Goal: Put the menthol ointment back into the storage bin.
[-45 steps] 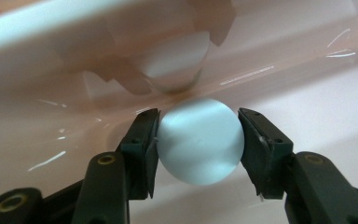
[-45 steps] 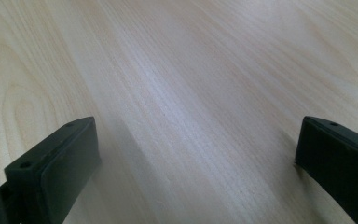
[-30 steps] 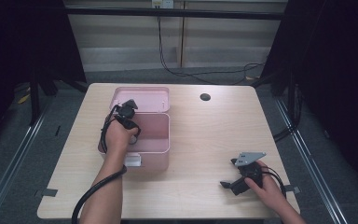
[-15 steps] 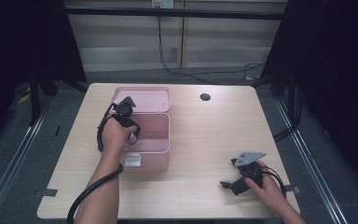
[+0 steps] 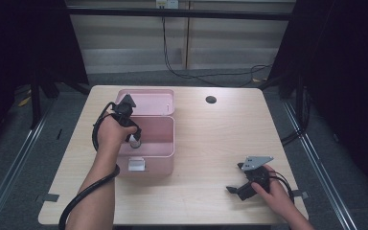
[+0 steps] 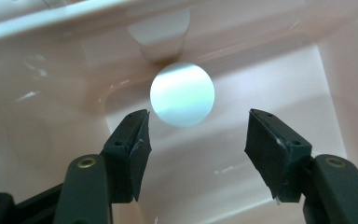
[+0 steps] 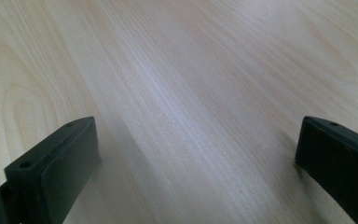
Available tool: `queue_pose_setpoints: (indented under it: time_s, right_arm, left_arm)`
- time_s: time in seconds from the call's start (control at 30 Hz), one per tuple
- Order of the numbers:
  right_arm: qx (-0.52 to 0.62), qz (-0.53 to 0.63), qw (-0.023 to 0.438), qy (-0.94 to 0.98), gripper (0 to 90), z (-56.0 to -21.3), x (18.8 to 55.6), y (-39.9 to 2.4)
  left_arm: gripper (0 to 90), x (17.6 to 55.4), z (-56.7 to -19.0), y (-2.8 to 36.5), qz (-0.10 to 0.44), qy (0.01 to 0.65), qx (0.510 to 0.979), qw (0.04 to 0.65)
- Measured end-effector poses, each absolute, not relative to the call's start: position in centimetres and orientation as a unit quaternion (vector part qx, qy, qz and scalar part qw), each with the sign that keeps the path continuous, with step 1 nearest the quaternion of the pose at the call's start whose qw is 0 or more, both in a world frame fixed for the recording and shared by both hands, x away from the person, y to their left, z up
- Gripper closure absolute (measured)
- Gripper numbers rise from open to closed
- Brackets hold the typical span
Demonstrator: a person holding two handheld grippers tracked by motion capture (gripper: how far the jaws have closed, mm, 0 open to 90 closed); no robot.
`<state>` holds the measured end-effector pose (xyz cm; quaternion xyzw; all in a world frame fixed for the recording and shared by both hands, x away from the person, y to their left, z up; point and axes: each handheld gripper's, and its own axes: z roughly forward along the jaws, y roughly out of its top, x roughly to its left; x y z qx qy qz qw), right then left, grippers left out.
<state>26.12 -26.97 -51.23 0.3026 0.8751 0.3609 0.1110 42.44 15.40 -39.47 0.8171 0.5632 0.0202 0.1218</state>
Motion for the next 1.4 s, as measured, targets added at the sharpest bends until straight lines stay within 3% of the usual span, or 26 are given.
queue_pose_setpoints:
  time_s: [0.77, 1.4]
  right_arm:
    - [0.303, 0.360, 0.111, 0.875, 0.0, -51.2, 26.1, -27.0]
    - [0.303, 0.360, 0.111, 0.875, 0.0, -51.2, 26.1, -27.0]
  left_arm:
    - [36.2, 41.1, -35.1, 16.2, -0.006, 0.540, 0.833, 0.123]
    - [28.0, 38.9, -31.3, 18.8, -0.005, 0.530, 0.837, 0.138]
